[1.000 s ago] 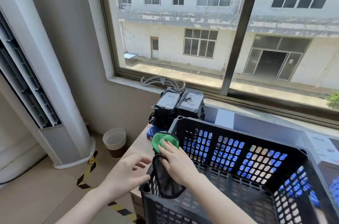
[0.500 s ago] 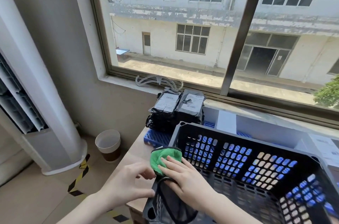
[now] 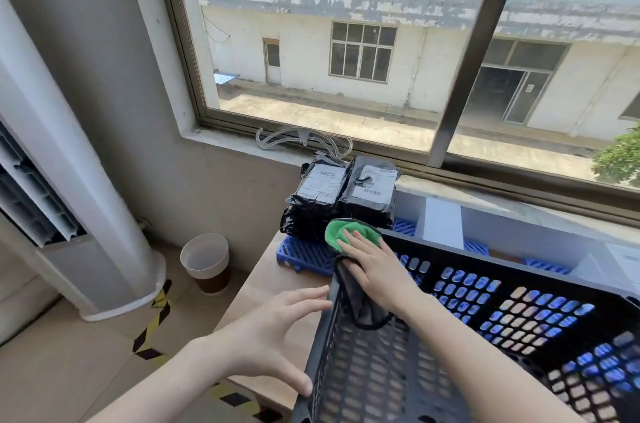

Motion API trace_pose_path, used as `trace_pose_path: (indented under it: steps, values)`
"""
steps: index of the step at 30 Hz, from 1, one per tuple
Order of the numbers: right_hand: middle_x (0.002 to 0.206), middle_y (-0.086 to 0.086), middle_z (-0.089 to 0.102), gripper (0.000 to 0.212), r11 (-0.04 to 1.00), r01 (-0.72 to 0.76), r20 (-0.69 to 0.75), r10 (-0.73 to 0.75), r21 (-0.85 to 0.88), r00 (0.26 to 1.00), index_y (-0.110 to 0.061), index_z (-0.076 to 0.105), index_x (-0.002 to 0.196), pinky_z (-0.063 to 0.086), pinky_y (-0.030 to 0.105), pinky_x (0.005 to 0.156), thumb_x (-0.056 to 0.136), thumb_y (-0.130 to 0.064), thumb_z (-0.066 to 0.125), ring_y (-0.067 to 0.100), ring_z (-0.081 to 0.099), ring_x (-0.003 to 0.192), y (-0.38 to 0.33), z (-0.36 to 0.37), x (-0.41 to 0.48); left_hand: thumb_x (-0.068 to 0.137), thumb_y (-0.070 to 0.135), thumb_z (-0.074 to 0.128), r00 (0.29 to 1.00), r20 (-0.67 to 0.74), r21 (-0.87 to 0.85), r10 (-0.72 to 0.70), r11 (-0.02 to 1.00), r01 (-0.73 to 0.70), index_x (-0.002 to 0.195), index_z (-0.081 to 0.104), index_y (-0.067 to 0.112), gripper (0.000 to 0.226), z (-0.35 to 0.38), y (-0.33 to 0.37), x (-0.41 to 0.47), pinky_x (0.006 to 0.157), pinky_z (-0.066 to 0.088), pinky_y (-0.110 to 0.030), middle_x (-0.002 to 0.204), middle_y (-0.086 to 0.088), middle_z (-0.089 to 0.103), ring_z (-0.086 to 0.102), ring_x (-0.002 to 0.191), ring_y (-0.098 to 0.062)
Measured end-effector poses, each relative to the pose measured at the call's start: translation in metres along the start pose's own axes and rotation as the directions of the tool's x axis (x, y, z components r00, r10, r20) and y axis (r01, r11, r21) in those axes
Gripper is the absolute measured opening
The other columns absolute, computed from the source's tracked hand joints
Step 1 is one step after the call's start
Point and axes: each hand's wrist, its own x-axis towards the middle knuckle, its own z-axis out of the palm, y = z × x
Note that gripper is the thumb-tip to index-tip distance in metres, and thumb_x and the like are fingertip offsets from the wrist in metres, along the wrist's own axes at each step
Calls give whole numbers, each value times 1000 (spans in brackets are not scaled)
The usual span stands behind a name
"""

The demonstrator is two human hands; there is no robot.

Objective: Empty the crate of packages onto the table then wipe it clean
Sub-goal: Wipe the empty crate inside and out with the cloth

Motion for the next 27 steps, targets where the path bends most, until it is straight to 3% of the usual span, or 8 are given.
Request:
trace_pose_path:
  steps: [6, 11, 14, 17, 20, 23, 27]
  values:
    - [158, -17, 14, 47, 998, -63, -22, 62, -5, 998, -33, 27, 149, -2, 34, 121, 103, -38, 31, 0, 2, 146, 9, -3, 18, 59, 62, 83, 997, 58, 47, 56, 997, -59, 149, 25, 46, 108, -6, -7, 11, 118, 12, -20, 152, 40, 5, 3, 141, 14]
    - [157, -16, 17, 46, 986, -48, -34, 54, 160, 998, -30, 31, 148, 1, 34, 121, 102, -33, 36, 2, 5, 146, -2, 6, 2, 60, 65, 81, 994, 21, 91, 112, 989, -113, 144, 32, 46, 99, -8, -10, 13, 114, 15, -14, 149, 41, 11, 10, 140, 14]
    - [155, -22, 16, 52, 976, 32, -44, -23, 214, 999, -34, 34, 147, 1, 31, 120, 97, -46, 29, -3, 5, 145, -11, 16, -24, 62, 67, 79, 992, -2, 95, 122, 988, -122, 141, 36, 46, 93, -9, -12, 17, 111, 17, -10, 144, 41, 17, 15, 137, 16]
    - [153, -25, 17, 60, 979, 70, -53, -61, 190, 997, -34, 37, 145, -7, 22, 116, 91, -53, 19, -7, 3, 143, -20, 18, -38, 62, 68, 78, 989, -30, 111, 146, 984, -141, 138, 44, 41, 88, -9, -14, 22, 109, 22, -8, 137, 36, 27, 23, 133, 12]
    - [153, -25, 19, 63, 991, 58, -57, -51, 122, 997, -35, 38, 145, -9, 23, 116, 90, -54, 16, -8, 3, 142, -21, 11, -30, 62, 69, 77, 986, -56, 121, 156, 982, -148, 134, 49, 39, 82, -11, -14, 29, 103, 27, -7, 129, 31, 37, 34, 125, 10]
    - [155, -23, 17, 68, 998, 11, -37, -9, 65, 999, -35, 33, 147, -11, 26, 115, 87, -57, 10, -5, 3, 144, -14, 6, -16, 64, 69, 75, 982, -89, 146, 169, 977, -155, 130, 55, 37, 76, -14, -16, 40, 99, 36, -14, 118, 23, 47, 44, 114, 3]
    - [158, -18, 14, 49, 997, -77, -29, 77, 6, 997, -34, 27, 150, -1, 38, 121, 101, -44, 28, -1, 3, 146, -2, 2, 4, 71, 67, 68, 974, -135, 157, 184, 974, -162, 121, 64, 36, 59, -11, -21, 50, 91, 43, -21, 107, 18, 50, 48, 104, -1]
